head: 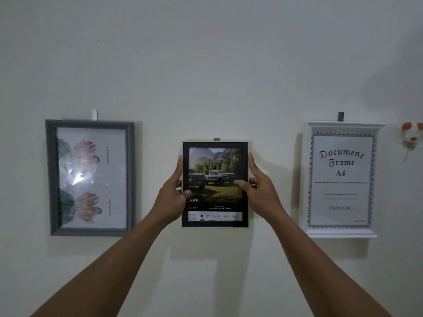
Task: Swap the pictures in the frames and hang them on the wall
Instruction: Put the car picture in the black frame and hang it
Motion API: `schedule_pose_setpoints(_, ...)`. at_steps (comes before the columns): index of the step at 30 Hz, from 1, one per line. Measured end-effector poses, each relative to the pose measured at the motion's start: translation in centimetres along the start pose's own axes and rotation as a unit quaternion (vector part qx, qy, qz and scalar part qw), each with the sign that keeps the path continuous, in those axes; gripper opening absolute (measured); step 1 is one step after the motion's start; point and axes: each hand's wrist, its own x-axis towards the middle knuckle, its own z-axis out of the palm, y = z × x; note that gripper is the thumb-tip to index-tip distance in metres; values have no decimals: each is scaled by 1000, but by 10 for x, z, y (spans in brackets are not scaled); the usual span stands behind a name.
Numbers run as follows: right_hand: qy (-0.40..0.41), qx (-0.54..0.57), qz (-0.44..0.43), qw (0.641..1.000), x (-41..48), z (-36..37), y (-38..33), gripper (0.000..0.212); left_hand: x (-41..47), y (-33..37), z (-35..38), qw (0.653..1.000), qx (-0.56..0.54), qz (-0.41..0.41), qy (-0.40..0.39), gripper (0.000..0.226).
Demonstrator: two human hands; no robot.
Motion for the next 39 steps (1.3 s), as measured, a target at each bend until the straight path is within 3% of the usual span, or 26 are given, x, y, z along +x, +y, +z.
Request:
schedule_pose_setpoints(18,73,-74,-72,992,-3,11,14,76,6,-26,13,974,146,73,156,82)
schedule_pose_setpoints(33,117,-136,-62,982,1,13,16,78,7,-26,17,969,176,77,155,85)
schedule_pose_setpoints(39,142,-214,-69,964,-1,15,15,76,7,-28,18,967,182,79,159,86)
